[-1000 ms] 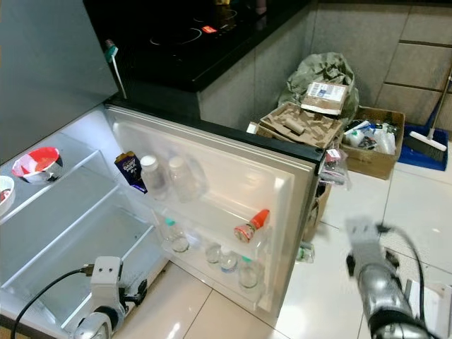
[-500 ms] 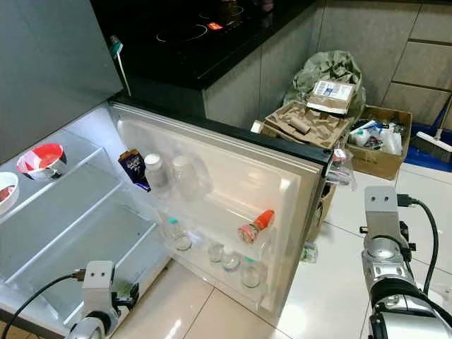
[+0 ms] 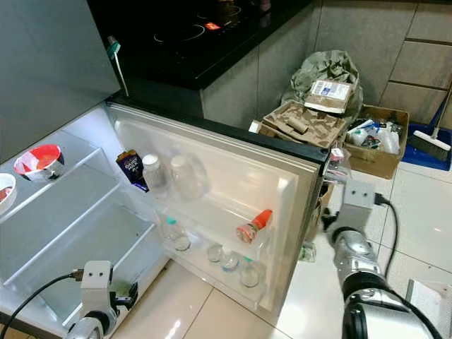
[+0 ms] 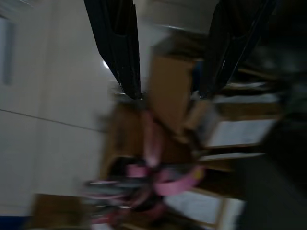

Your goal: Restocking fridge

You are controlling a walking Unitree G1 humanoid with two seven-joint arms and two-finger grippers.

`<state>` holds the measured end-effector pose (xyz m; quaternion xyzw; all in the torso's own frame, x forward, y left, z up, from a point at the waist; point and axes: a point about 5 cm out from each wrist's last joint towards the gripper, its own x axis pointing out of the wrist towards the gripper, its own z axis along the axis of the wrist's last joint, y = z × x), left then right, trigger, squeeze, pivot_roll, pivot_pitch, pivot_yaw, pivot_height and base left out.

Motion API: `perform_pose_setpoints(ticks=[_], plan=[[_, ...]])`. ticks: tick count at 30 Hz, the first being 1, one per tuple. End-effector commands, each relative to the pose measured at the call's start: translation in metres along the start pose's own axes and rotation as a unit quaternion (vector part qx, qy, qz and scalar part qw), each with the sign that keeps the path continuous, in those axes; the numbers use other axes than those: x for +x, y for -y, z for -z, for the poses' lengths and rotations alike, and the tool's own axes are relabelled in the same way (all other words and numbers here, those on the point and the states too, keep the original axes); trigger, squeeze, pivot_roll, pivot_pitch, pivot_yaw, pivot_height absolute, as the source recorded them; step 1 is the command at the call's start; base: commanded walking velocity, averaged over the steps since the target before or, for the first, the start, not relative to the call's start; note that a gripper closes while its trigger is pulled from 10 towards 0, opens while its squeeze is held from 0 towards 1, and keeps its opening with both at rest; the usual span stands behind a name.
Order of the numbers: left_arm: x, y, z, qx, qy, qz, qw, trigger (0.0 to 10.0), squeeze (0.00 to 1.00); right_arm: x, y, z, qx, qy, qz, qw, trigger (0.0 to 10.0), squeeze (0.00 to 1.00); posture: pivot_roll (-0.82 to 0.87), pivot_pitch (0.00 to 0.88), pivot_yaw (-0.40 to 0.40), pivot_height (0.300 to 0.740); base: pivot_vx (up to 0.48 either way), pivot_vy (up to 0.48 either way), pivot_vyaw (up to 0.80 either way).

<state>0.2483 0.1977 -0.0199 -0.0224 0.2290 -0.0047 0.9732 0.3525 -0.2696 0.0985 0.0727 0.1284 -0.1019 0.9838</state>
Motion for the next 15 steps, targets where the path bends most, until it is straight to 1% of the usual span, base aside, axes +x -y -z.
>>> perform_pose_setpoints(ticks=[1, 5, 7, 11, 12, 13, 14, 15], plan=[[-0.005, -0.009, 0.008, -0.002, -0.013, -0.014, 1.0, 10.0, 0.0, -0.001, -0.01, 0.007, 0.019, -0.001, -0.056, 0.998, 10.0, 0.0, -0.06, 0.128, 0.121, 0.74, 0.0, 0.0, 0.0], [-0.006, -0.011, 0.011, -0.002, -0.018, -0.017, 1.0, 10.0, 0.0, -0.005, -0.018, 0.015, 0.046, 0.001, -0.122, 0.991, 10.0, 0.0, -0.06, 0.123, 0.124, 0.74, 0.0, 0.0, 0.0], [-0.007, -0.011, 0.012, -0.002, -0.019, -0.018, 1.0, 10.0, 0.0, -0.006, -0.02, 0.016, 0.049, 0.002, -0.134, 0.99, 10.0, 0.0, -0.06, 0.123, 0.124, 0.74, 0.0, 0.0, 0.0], [-0.008, -0.013, 0.016, -0.001, -0.027, -0.02, 0.999, 10.0, 0.0, -0.01, -0.031, 0.02, 0.076, 0.005, -0.215, 0.974, 10.0, 0.0, -0.06, 0.121, 0.126, 0.74, 0.0, 0.0, 0.0], [-0.009, -0.015, 0.018, -0.002, -0.033, -0.023, 0.999, 10.0, 0.0, -0.014, -0.037, 0.023, 0.087, -0.001, -0.261, 0.961, 10.0, 0.0, -0.07, 0.116, 0.13, 0.74, 0.0, 0.0, 0.0], [-0.01, -0.016, 0.02, -0.004, -0.037, -0.026, 0.999, 10.0, 0.0, -0.016, -0.041, 0.025, 0.096, -0.005, -0.294, 0.951, 10.0, 0.0, -0.07, 0.116, 0.13, 0.74, 0.0, 0.0, 0.0], [-0.01, -0.017, 0.021, -0.004, -0.039, -0.028, 0.999, 10.0, 0.0, -0.018, -0.044, 0.027, 0.102, -0.007, -0.315, 0.944, 10.0, 0.0, -0.07, 0.116, 0.13, 0.74, 0.0, 0.0, 0.0], [-0.011, -0.019, 0.024, -0.007, -0.045, -0.034, 0.998, 10.0, 0.0, -0.023, -0.05, 0.03, 0.108, -0.016, -0.357, 0.928, 10.0, 0.0, -0.07, 0.114, 0.132, 0.74, 0.0, 0.0, 0.0]])
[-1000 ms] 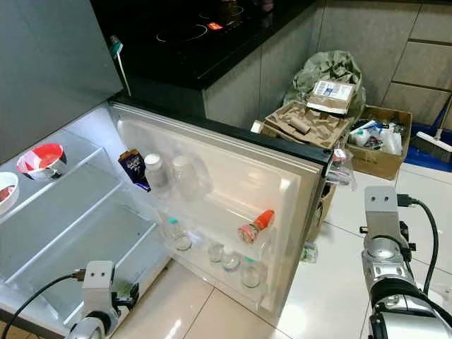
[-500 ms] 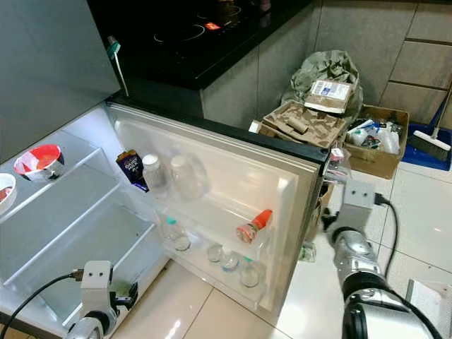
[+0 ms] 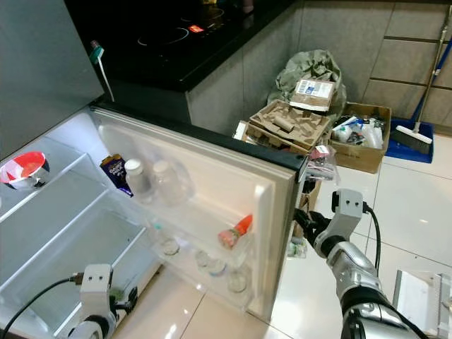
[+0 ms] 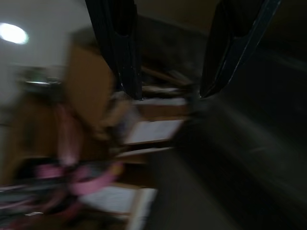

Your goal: Restocking fridge

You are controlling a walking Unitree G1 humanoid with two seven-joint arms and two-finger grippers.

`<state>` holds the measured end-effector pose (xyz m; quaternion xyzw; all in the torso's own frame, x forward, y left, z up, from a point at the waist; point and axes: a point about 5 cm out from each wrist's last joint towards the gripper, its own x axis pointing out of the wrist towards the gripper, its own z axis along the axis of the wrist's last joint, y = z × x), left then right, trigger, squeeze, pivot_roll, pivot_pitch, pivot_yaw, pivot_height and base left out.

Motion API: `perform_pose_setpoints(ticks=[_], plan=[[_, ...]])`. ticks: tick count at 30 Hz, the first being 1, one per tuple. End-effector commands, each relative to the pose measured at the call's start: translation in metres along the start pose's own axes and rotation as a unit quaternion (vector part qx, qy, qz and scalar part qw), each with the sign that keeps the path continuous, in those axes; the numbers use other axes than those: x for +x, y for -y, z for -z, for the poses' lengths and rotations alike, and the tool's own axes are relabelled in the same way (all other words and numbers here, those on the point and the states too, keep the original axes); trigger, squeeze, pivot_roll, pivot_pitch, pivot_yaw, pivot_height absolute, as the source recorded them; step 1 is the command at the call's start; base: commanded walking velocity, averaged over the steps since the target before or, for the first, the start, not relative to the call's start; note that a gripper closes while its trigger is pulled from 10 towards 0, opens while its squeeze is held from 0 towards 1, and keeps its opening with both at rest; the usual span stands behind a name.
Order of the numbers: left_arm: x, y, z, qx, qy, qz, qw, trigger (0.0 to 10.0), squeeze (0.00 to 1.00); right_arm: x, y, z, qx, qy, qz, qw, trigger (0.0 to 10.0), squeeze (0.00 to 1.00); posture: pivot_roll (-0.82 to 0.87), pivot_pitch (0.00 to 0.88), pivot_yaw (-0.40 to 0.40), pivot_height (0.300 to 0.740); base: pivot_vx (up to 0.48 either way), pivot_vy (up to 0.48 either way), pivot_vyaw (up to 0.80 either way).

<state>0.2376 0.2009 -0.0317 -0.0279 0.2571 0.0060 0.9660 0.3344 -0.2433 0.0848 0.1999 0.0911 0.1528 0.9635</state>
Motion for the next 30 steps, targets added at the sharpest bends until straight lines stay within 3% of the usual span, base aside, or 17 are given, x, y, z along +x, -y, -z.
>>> perform_pose_setpoints(ticks=[1, 5, 7, 10, 13, 16, 18, 21, 23, 25, 26, 28, 29, 30], plan=[[-0.007, -0.017, 0.011, -0.001, -0.02, -0.029, 0.999, 10.0, 0.0, 0.009, -0.032, 0.018, 0.026, -0.036, -0.13, 0.99, 10.0, 0.0, -0.07, 0.114, 0.132, 0.74, 0.0, 0.0, 0.0], [-0.01, -0.022, 0.017, -0.008, -0.032, -0.047, 0.998, 10.0, 0.0, -0.003, -0.05, 0.03, 0.06, -0.072, -0.243, 0.965, 10.0, 0.0, -0.07, 0.113, 0.131, 0.74, 0.0, 0.0, 0.0], [-0.011, -0.023, 0.018, -0.01, -0.034, -0.051, 0.998, 10.0, 0.0, -0.007, -0.053, 0.033, 0.07, -0.081, -0.267, 0.958, 10.0, 0.0, -0.07, 0.113, 0.131, 0.74, 0.0, 0.0, 0.0], [-0.015, -0.03, 0.024, -0.015, -0.04, -0.07, 0.997, 10.0, 0.0, -0.03, -0.063, 0.047, 0.101, -0.142, -0.35, 0.921, 10.0, 0.0, -0.07, 0.114, 0.129, 0.74, 0.0, 0.0, 0.0], [-0.017, -0.034, 0.028, -0.018, -0.043, -0.083, 0.995, 10.0, 0.0, -0.037, -0.06, 0.055, 0.094, -0.166, -0.346, 0.918, 10.0, 0.0, -0.07, 0.115, 0.127, 0.74, 0.0, 0.0, 0.0], [-0.022, -0.043, 0.032, -0.028, -0.05, -0.112, 0.992, 10.0, 0.0, -0.031, -0.041, 0.066, 0.044, -0.187, -0.242, 0.951, 10.0, 0.0, -0.07, 0.117, 0.128, 0.74, 0.0, 0.0, 0.0], [-0.024, -0.048, 0.034, -0.034, -0.053, -0.129, 0.99, 10.0, 0.0, -0.03, -0.031, 0.07, 0.023, -0.197, -0.185, 0.963, 10.0, 0.0, -0.07, 0.116, 0.129, 0.74, 0.0, 0.0, 0.0], [-0.025, -0.05, 0.035, -0.036, -0.054, -0.135, 0.989, 10.0, 0.0, -0.03, -0.029, 0.071, 0.018, -0.197, -0.173, 0.965, 10.0, 0.0, -0.07, 0.116, 0.129, 0.74, 0.0, 0.0, 0.0], [-0.03, -0.059, 0.04, -0.047, -0.065, -0.164, 0.983, 10.0, 0.0, -0.033, -0.017, 0.078, -0.014, -0.219, -0.096, 0.971, 10.0, 0.0, -0.07, 0.115, 0.127, 0.74, 0.0, 0.0, 0.0], [-0.031, -0.061, 0.042, -0.051, -0.068, -0.172, 0.981, 10.0, 0.0, -0.035, -0.012, 0.08, -0.025, -0.232, -0.066, 0.97, 10.0, 0.0, -0.07, 0.115, 0.127, 0.74, 0.0, 0.0, 0.0], [-0.035, -0.065, 0.046, -0.061, -0.076, -0.187, 0.978, 10.0, 0.0, -0.04, -0.001, 0.085, -0.056, -0.247, -0.004, 0.967, 10.0, 0.0, -0.07, 0.115, 0.127, 0.74, 0.0, 0.0, 0.0], [-0.036, -0.066, 0.049, -0.062, -0.081, -0.191, 0.976, 10.0, 0.0, -0.043, 0.005, 0.086, -0.072, -0.246, 0.031, 0.966, 10.0, 0.0, -0.07, 0.116, 0.124, 0.74, 0.0, 0.0, 0.0], [-0.039, -0.068, 0.052, -0.064, -0.088, -0.194, 0.975, 10.0, 0.0, -0.049, 0.017, 0.086, -0.081, -0.227, 0.101, 0.965, 10.0, 0.0, -0.07, 0.118, 0.121, 0.74, 0.0, 0.0, 0.0], [-0.04, -0.069, 0.054, -0.064, -0.09, -0.195, 0.975, 10.0, 0.0, -0.05, 0.02, 0.086, -0.081, -0.222, 0.117, 0.965, 10.0, 0.0, -0.07, 0.118, 0.121, 0.74, 0.0, 0.0, 0.0]])
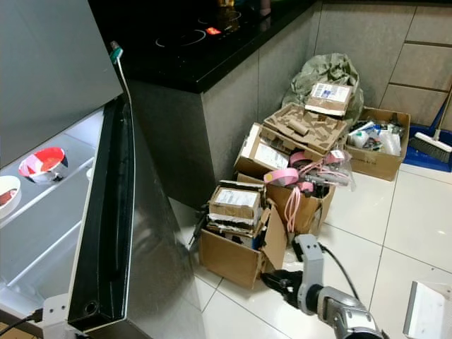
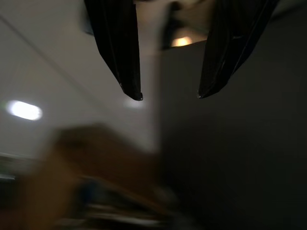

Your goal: Restocking fridge

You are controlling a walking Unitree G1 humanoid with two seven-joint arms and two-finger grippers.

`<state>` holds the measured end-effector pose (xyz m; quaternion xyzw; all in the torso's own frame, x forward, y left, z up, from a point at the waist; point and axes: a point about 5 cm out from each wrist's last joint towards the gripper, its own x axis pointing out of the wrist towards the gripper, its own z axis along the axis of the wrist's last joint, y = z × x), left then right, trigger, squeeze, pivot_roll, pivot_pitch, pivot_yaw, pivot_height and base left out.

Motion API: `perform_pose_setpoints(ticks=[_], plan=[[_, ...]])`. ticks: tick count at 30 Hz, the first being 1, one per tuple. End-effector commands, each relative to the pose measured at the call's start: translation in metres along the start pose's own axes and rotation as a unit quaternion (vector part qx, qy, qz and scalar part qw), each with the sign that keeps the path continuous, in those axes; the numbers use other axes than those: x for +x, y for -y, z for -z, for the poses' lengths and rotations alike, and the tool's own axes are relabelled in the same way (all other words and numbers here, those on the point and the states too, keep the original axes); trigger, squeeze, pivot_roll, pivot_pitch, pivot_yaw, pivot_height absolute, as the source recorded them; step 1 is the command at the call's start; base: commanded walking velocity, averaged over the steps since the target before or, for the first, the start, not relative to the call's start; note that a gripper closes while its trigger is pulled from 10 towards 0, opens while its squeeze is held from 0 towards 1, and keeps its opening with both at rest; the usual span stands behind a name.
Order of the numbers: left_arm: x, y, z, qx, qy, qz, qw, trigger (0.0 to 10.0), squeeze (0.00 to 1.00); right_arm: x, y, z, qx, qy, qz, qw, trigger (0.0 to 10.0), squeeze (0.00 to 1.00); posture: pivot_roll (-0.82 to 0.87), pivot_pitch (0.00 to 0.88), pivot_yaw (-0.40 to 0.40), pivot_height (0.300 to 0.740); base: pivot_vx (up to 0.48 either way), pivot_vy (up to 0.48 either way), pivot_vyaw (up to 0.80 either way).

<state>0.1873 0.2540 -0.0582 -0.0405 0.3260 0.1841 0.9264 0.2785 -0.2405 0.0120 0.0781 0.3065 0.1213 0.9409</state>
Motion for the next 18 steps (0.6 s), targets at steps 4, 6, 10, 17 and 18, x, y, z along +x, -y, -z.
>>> perform_pose_setpoints(ticks=[4, 6, 10, 17, 18], plan=[[-0.004, -0.018, 0.01, -0.003, -0.02, -0.027, 0.999, 10.0, 0.0, -0.006, 0.014, 0.012, 0.011, 0.008, 0.079, 0.997, 10.0, 0.0, -0.07, 0.118, 0.119, 0.74, 0.0, 0.0, 0.0], [-0.006, -0.02, 0.013, -0.013, -0.026, -0.031, 0.999, 10.0, 0.0, -0.009, 0.02, 0.017, 0.023, 0.017, 0.109, 0.994, 10.0, 0.0, -0.07, 0.118, 0.118, 0.74, 0.0, 0.0, 0.0], [-0.01, -0.029, 0.024, -0.052, -0.048, -0.042, 0.997, 10.0, 0.0, -0.016, 0.025, 0.033, 0.046, 0.019, 0.137, 0.989, 10.0, 0.0, -0.08, 0.121, 0.118, 0.74, 0.0, 0.0, 0.0], [-0.019, -0.031, 0.045, 0.017, -0.098, 0.018, 0.995, 10.0, 0.0, -0.02, 0.019, 0.058, 0.037, -0.005, 0.141, 0.989, 10.0, 0.0, -0.07, 0.125, 0.117, 0.74, 0.0, 0.0, 0.0], [-0.021, -0.03, 0.049, 0.037, -0.108, 0.03, 0.993, 10.0, 0.0, -0.021, 0.02, 0.062, 0.028, -0.016, 0.156, 0.987, 10.0, 0.0, -0.07, 0.126, 0.117, 0.74, 0.0, 0.0, 0.0]])
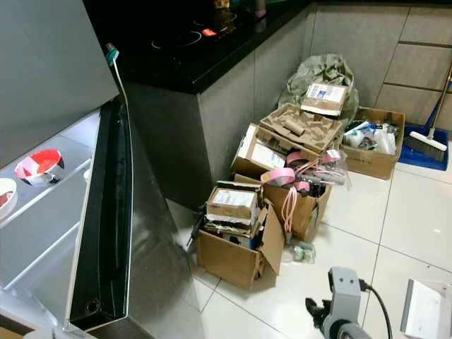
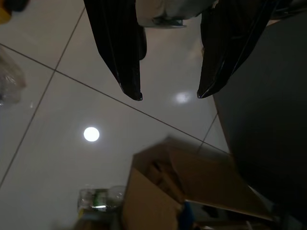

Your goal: Restocking fridge

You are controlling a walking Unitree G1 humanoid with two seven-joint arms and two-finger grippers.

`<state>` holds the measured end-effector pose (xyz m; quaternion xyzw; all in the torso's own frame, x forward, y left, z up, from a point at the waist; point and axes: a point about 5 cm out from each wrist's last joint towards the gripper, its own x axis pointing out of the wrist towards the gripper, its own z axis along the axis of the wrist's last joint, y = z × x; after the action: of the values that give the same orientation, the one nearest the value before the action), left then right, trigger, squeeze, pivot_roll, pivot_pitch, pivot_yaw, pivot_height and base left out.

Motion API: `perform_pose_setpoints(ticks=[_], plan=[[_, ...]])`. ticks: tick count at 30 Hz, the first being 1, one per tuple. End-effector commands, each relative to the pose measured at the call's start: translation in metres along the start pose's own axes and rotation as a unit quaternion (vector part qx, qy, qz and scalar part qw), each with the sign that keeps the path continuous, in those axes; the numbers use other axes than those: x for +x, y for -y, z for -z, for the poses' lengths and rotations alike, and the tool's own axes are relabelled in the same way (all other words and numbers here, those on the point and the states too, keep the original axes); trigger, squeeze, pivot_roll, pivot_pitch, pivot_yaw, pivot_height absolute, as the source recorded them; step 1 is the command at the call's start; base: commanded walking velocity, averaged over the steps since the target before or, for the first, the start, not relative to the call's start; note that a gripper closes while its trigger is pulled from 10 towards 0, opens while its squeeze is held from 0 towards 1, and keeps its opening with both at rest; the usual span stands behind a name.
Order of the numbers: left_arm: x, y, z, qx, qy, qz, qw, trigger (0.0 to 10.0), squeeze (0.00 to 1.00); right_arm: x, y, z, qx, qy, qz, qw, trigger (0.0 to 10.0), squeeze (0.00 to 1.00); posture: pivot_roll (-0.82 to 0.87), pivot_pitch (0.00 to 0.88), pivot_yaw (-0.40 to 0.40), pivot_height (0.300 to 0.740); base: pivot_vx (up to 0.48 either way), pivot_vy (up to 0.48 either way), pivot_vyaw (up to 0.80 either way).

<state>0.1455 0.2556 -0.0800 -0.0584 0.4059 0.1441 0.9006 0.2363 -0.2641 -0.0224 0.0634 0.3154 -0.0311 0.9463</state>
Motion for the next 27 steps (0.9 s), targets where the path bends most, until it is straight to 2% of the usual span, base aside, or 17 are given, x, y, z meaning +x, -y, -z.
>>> perform_pose_setpoints(ticks=[1, 3, 4, 7, 11, 16, 23, 27], plan=[[-0.004, -0.013, 0.008, 0.025, -0.022, -0.007, 0.999, 10.0, 0.0, -0.001, -0.002, 0.011, -0.008, -0.018, 0.008, 1.0, 10.0, 0.0, -0.07, 0.126, 0.117, 0.74, 0.0, 0.0, 0.0], [-0.006, -0.01, 0.016, 0.036, -0.039, -0.003, 0.999, 10.0, 0.0, -0.002, 0.002, 0.017, -0.014, -0.024, 0.044, 0.999, 10.0, 0.0, -0.07, 0.123, 0.114, 0.74, 0.0, 0.0, 0.0], [-0.006, -0.01, 0.016, 0.036, -0.039, -0.003, 0.999, 10.0, 0.0, -0.002, 0.002, 0.017, -0.014, -0.024, 0.044, 0.999, 10.0, 0.0, -0.07, 0.123, 0.114, 0.74, 0.0, 0.0, 0.0], [-0.004, -0.002, 0.018, 0.031, -0.049, 0.004, 0.998, 10.0, 0.0, -0.003, 0.003, 0.021, 0.006, -0.018, 0.071, 0.997, 10.0, 0.0, -0.07, 0.122, 0.113, 0.74, 0.0, 0.0, 0.0], [-0.002, 0.005, 0.015, 0.032, -0.048, 0.013, 0.998, 10.0, 0.0, -0.003, -0.001, 0.026, -0.001, -0.025, 0.067, 0.997, 10.0, 0.0, -0.07, 0.121, 0.113, 0.74, 0.0, 0.0, 0.0], [-0.003, 0.001, 0.017, 0.033, -0.043, 0.02, 0.998, 10.0, 0.0, -0.003, -0.004, 0.029, -0.003, -0.027, 0.066, 0.997, 10.0, 0.0, -0.07, 0.122, 0.114, 0.74, 0.0, 0.0, 0.0], [-0.004, 0.001, 0.017, 0.038, -0.04, 0.025, 0.998, 10.0, 0.0, -0.002, -0.006, 0.031, -0.003, -0.029, 0.068, 0.997, 10.0, 0.0, -0.07, 0.122, 0.117, 0.74, -0.285, 0.0, 0.0], [-0.001, 0.001, 0.01, 0.039, -0.036, 0.024, 0.998, 10.0, 0.0, -0.002, -0.01, 0.033, -0.003, -0.03, 0.065, 0.997, 10.0, 0.0, -0.07, 0.123, 0.118, 0.74, -0.304, 0.0, 0.0]])
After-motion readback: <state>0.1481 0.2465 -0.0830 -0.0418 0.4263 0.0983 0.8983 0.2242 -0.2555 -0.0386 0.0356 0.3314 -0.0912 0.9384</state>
